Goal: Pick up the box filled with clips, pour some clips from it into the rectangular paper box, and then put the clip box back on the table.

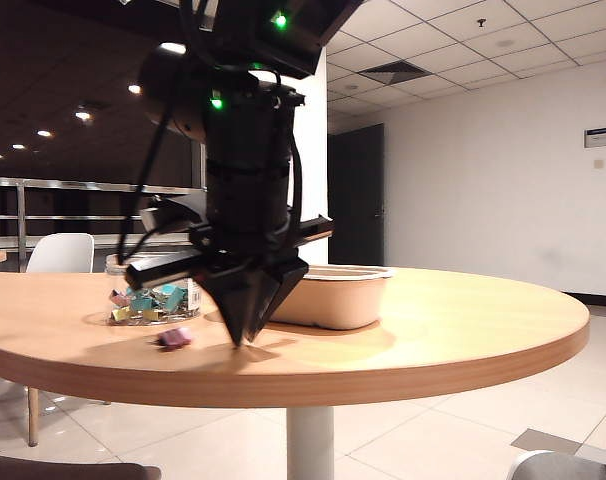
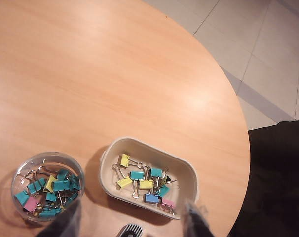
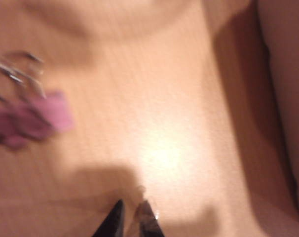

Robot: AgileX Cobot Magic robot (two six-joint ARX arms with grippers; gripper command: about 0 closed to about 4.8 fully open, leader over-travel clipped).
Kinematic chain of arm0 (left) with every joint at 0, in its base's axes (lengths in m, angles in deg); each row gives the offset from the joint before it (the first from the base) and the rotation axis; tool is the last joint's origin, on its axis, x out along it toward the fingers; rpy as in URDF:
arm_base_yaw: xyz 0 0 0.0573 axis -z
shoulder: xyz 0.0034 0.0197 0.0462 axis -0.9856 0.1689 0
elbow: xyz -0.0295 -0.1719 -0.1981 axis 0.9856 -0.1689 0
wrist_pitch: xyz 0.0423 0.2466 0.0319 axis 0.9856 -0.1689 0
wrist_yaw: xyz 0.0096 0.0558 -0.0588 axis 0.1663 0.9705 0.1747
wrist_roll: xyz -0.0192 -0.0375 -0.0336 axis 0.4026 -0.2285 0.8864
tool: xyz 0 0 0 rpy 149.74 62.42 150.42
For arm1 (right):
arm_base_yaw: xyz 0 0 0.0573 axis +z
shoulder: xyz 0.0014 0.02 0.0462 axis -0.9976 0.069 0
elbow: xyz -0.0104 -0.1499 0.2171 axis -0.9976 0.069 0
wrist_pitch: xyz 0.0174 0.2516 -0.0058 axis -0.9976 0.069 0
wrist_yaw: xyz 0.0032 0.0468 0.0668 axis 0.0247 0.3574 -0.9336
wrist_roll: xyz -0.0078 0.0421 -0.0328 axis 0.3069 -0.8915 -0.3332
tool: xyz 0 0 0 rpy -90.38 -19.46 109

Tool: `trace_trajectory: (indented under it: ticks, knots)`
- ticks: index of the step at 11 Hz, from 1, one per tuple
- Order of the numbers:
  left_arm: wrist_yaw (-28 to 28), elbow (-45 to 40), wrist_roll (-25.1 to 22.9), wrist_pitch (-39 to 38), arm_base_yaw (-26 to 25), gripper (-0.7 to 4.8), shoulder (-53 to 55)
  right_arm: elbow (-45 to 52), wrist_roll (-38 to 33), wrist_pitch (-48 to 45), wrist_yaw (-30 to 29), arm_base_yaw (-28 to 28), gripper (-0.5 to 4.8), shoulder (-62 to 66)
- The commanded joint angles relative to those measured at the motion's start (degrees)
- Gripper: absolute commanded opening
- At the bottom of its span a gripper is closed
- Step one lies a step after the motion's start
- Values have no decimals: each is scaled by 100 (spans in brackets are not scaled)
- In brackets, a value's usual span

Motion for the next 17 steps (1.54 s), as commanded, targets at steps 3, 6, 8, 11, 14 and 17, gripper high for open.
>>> trace_trajectory:
  ticks: [3, 6, 8, 11, 14, 17]
  knots:
    - [-31, 28, -2, -13, 0, 269, -24, -33, 15, -1003, -1182, -59, 479, -195]
    - [-26, 28, 0, -48, 0, 269, -87, -22, 205, -1582, -1163, 17, 479, 179]
    - [-26, 28, 0, -50, 0, 269, -87, -22, 323, -1526, -1161, 20, 268, 179]
    - [-26, 28, 0, -52, 0, 269, -151, -22, 518, -1668, -1093, 11, 167, 391]
    - [-26, 28, -2, -50, 0, 269, -151, -33, 555, -1648, -748, -710, 10, -584]
    - [-24, 28, -2, -52, 0, 269, -151, -35, 549, -1862, -752, -1274, 8, -789]
